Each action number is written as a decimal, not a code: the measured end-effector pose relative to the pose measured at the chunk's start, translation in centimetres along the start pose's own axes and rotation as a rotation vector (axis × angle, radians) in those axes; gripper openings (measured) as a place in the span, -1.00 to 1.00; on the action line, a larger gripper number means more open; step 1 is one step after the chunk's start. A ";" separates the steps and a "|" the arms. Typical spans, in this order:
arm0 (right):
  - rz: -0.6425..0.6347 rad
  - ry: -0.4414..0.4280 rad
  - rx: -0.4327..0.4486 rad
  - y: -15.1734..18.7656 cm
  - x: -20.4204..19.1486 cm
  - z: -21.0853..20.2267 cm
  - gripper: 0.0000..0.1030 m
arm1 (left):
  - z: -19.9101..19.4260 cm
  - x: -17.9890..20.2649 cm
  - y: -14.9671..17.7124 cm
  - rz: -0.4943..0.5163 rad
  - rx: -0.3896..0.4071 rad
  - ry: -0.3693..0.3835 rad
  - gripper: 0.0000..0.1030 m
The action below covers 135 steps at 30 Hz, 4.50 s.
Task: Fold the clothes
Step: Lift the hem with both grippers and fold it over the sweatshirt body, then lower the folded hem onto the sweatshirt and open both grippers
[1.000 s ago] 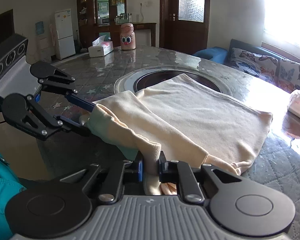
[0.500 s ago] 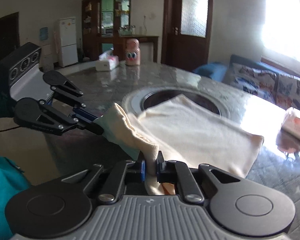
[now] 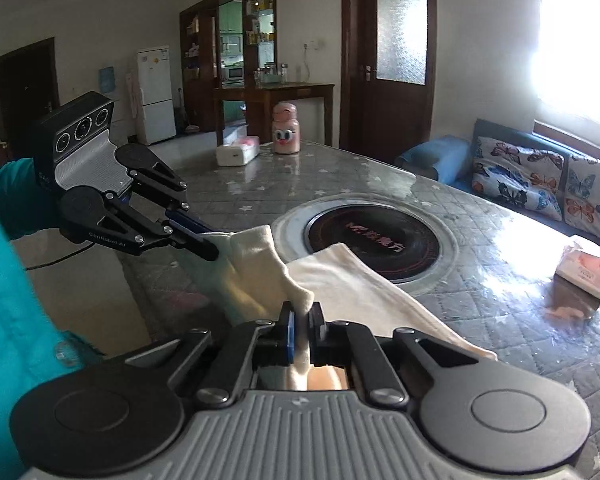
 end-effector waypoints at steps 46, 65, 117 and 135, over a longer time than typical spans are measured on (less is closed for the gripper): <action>0.332 0.266 -0.019 5.3 13.0 9.9 -0.39 | 13.6 -8.2 3.3 -0.262 -0.155 -0.165 -0.43; 0.271 0.360 -0.003 3.1 12.2 9.4 -0.73 | 14.3 -8.7 2.3 -0.282 -0.117 -0.169 -0.70; 0.248 0.260 -0.023 1.2 8.8 15.1 -0.71 | 15.0 -5.9 0.2 -0.344 -0.115 -0.128 -0.35; -0.027 0.238 0.001 4.9 1.0 12.3 -0.59 | 12.2 -0.6 1.7 -0.306 -0.100 -0.141 -0.34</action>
Point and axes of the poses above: each gripper's, at about its wrist camera, not at the fingertips, and z roughly the way its jaws point, x to its right, y to its underside, the point moved 2 cm from there along z, roughly the way its jaws point, and after that the axes turned 8 degrees about z, right-handed, at the moved point
